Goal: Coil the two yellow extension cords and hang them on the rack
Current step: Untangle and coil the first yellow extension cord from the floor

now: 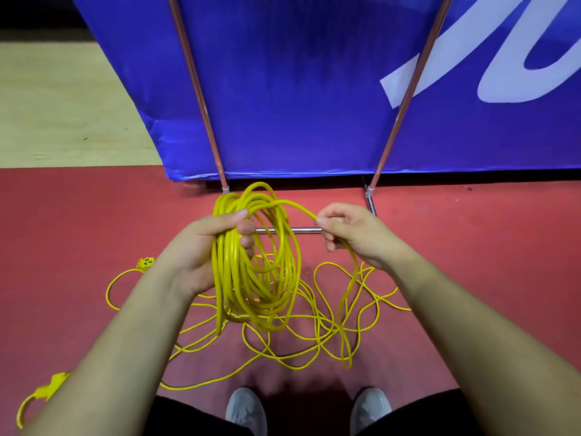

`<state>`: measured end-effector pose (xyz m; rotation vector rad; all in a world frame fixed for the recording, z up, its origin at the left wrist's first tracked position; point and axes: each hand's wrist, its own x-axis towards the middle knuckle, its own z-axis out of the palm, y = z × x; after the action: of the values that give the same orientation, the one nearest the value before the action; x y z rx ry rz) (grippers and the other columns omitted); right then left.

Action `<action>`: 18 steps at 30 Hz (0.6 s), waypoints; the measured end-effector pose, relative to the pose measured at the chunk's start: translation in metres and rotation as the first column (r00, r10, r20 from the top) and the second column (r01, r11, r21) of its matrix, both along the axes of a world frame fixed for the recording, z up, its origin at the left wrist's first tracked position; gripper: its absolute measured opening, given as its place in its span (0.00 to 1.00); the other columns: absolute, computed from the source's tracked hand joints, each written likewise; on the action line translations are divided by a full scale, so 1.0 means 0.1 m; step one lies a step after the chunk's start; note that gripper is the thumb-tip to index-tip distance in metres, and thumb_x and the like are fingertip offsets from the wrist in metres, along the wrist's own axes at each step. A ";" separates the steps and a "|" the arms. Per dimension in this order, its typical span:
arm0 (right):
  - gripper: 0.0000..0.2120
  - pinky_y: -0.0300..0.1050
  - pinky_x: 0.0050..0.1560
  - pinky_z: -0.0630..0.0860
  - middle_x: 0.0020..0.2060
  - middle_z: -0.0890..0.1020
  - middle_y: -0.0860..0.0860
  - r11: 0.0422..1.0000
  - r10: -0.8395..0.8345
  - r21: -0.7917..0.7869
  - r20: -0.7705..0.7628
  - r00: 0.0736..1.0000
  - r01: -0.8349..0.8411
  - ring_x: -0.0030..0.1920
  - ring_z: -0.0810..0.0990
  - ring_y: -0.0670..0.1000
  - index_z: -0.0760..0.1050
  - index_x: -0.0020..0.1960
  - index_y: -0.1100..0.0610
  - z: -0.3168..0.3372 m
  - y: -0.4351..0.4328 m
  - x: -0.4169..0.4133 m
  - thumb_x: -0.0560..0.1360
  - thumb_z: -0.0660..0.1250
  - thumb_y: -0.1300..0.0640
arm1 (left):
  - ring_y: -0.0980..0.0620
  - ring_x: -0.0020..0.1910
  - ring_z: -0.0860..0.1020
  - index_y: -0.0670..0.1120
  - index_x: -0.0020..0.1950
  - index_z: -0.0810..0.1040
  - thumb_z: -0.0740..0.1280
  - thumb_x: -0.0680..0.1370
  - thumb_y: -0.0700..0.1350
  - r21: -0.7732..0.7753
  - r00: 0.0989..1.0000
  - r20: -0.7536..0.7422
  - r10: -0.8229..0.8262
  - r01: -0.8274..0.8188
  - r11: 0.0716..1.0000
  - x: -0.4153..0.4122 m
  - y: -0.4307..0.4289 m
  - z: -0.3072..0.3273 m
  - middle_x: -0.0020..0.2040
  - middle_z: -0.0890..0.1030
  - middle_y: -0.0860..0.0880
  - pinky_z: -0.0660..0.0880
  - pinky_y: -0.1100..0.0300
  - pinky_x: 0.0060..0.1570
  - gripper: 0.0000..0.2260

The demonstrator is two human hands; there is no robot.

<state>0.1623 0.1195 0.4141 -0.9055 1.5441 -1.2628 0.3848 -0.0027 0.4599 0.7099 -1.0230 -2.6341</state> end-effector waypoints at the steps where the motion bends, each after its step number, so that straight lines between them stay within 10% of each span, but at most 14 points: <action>1: 0.01 0.40 0.30 0.66 0.28 0.72 0.51 1.000 -0.013 -0.009 0.009 1.000 0.013 0.27 0.68 0.50 0.76 0.47 0.58 -0.01 0.01 -0.03 0.78 0.67 0.61 | 0.54 0.27 0.74 0.45 0.40 0.80 0.80 0.59 0.45 -0.014 1.000 0.019 -0.007 0.007 1.000 0.01 0.00 0.01 0.31 0.74 0.51 0.75 0.61 0.31 0.15; 5: 0.02 0.40 0.28 0.56 0.26 0.68 0.49 0.998 -0.055 -0.026 -0.120 0.991 0.052 0.28 0.60 0.48 0.80 0.46 0.58 0.11 -0.02 -0.05 0.76 0.69 0.60 | 0.52 0.28 0.78 0.43 0.39 0.81 0.73 0.68 0.47 -0.055 0.975 0.215 -0.054 0.067 0.996 0.01 0.02 -0.04 0.32 0.78 0.48 0.77 0.61 0.30 0.07; 18: 0.03 0.34 0.38 0.72 0.33 0.84 0.48 0.951 0.281 -0.008 -0.407 0.869 -0.310 0.35 0.75 0.39 0.85 0.45 0.60 0.57 -0.01 0.25 0.73 0.73 0.61 | 0.52 0.30 0.82 0.40 0.42 0.83 0.66 0.70 0.44 -0.070 0.953 0.293 -0.079 0.103 0.992 -0.06 0.09 -0.07 0.37 0.84 0.43 0.78 0.62 0.29 0.10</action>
<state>0.1877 0.1184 0.4712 -1.4626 1.5950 -0.9519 0.3790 0.0063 0.4531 1.0774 -1.2649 -2.5949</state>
